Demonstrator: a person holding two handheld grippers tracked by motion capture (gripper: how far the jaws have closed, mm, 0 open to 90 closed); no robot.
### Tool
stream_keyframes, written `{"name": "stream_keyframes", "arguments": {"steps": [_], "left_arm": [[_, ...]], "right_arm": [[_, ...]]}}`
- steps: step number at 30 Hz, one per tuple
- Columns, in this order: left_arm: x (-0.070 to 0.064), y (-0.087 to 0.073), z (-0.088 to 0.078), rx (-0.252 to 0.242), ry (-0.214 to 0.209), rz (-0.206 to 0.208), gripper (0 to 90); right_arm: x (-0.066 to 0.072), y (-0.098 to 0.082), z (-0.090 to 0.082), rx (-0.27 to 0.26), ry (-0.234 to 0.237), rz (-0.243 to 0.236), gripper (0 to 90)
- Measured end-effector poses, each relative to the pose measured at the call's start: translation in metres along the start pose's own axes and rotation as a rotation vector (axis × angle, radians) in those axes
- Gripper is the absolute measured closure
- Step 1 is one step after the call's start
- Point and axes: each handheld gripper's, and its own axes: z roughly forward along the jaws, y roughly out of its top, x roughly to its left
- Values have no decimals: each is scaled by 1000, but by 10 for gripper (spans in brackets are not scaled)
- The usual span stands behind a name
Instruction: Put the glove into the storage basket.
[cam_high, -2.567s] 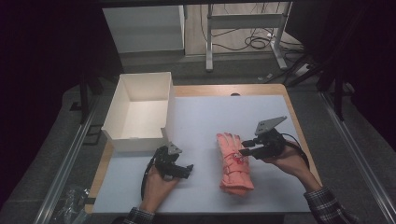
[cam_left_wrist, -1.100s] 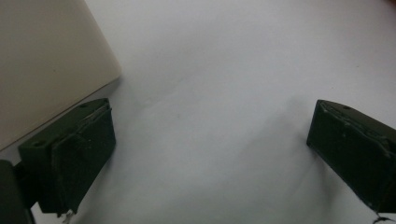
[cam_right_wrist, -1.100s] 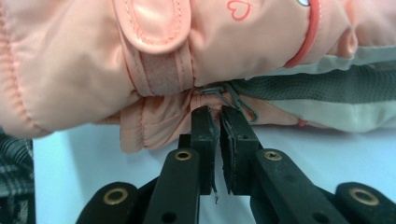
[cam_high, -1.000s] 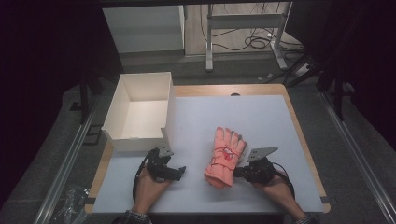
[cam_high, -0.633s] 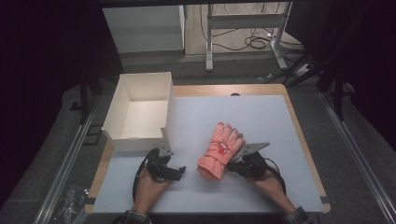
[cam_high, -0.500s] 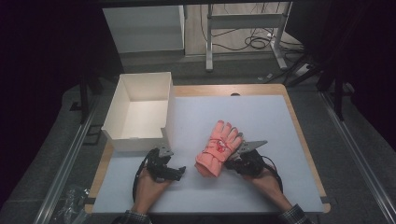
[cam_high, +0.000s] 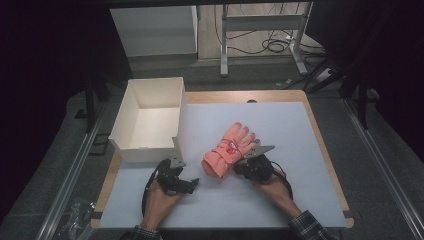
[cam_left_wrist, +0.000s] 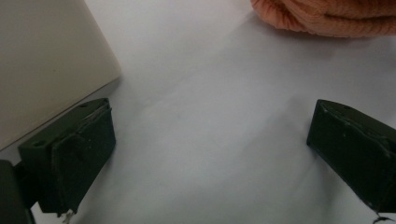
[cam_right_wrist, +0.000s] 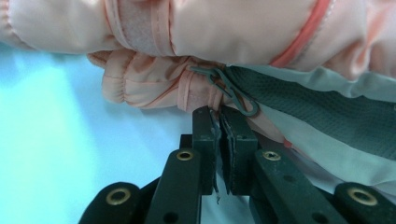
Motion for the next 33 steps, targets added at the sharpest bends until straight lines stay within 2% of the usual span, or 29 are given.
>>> {"name": "stream_keyframes", "arguments": {"steps": [3, 8, 12, 16, 24, 26, 30, 33], "left_arm": [[0, 0, 0, 2, 1, 1, 10], [0, 0, 0, 2, 2, 1, 10], [0, 0, 0, -3, 1, -4, 10], [0, 0, 1, -7, 0, -7, 9], [0, 0, 1, -8, 0, -7, 9], [0, 0, 1, -9, -1, -8, 9], [0, 0, 0, -7, -2, -9, 9], [0, 0, 0, -6, -4, -9, 9]], "right_arm": [[1, 1, -1, 5, -8, -15, 840], [2, 0, -11, -10, -16, -21, 806], [-1, -4, -23, -11, -70, -37, 734], [-9, -13, -37, -19, -105, -15, 666], [-28, -35, -64, -28, -210, 29, 499], [-34, -41, -71, -40, -234, 55, 448], [-44, -51, -80, -43, -263, 93, 359], [-49, -57, -83, -29, -295, 98, 315]]}}
